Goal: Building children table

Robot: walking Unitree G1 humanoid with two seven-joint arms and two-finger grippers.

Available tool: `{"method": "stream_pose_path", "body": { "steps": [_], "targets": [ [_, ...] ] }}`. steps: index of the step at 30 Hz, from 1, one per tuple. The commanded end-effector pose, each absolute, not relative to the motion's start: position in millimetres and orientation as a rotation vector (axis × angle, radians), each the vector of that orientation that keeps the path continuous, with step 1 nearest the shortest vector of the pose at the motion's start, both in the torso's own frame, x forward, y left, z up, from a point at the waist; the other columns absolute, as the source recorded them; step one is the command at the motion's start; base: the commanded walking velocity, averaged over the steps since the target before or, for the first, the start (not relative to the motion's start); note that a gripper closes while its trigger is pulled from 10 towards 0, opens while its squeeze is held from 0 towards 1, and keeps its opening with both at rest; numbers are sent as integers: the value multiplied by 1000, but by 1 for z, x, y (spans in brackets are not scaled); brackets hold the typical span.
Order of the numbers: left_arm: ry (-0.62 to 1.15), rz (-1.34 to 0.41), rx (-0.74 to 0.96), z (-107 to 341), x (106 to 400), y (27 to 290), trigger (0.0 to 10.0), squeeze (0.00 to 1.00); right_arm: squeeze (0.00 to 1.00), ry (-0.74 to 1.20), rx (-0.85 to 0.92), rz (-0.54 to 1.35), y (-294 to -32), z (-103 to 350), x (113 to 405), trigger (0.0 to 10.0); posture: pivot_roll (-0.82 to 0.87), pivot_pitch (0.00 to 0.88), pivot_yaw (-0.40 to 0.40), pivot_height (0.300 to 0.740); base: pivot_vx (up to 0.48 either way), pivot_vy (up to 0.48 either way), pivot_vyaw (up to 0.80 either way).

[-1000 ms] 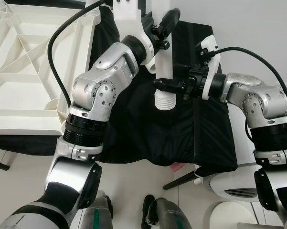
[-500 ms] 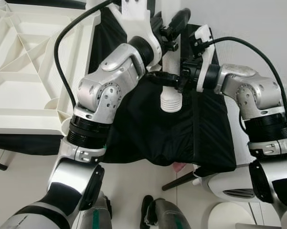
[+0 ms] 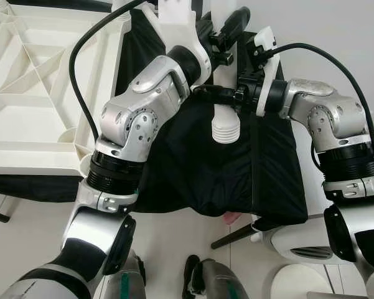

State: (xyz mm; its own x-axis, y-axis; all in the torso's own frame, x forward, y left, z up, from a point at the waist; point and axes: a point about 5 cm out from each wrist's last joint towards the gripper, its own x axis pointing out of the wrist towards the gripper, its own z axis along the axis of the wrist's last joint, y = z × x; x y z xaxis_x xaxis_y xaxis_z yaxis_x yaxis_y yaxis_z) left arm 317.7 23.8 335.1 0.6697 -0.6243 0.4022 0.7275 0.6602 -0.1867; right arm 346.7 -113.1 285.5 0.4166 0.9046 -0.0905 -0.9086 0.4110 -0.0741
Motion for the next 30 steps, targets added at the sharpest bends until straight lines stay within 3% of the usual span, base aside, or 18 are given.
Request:
{"method": "stream_pose_path", "body": {
  "steps": [1,7,8,30],
  "targets": [
    [-365,-967,-307,339,306,13,10000,0,0,27,-140,1129,-118,292,348,0,43,132,-110,740,0,0,0],
    [-364,-989,-275,339,303,9,10000,0,0,46,-143,1142,-119,289,347,0,43,136,-106,740,0,0,0],
    [-362,-999,-268,339,302,8,10000,0,0,51,-156,1162,-118,287,345,10000,42,137,-106,740,0,0,0],
    [-351,-1024,-232,336,300,3,10000,0,0,69,-193,1175,-116,282,344,10000,43,132,-105,740,0,0,0]
  ]
}}
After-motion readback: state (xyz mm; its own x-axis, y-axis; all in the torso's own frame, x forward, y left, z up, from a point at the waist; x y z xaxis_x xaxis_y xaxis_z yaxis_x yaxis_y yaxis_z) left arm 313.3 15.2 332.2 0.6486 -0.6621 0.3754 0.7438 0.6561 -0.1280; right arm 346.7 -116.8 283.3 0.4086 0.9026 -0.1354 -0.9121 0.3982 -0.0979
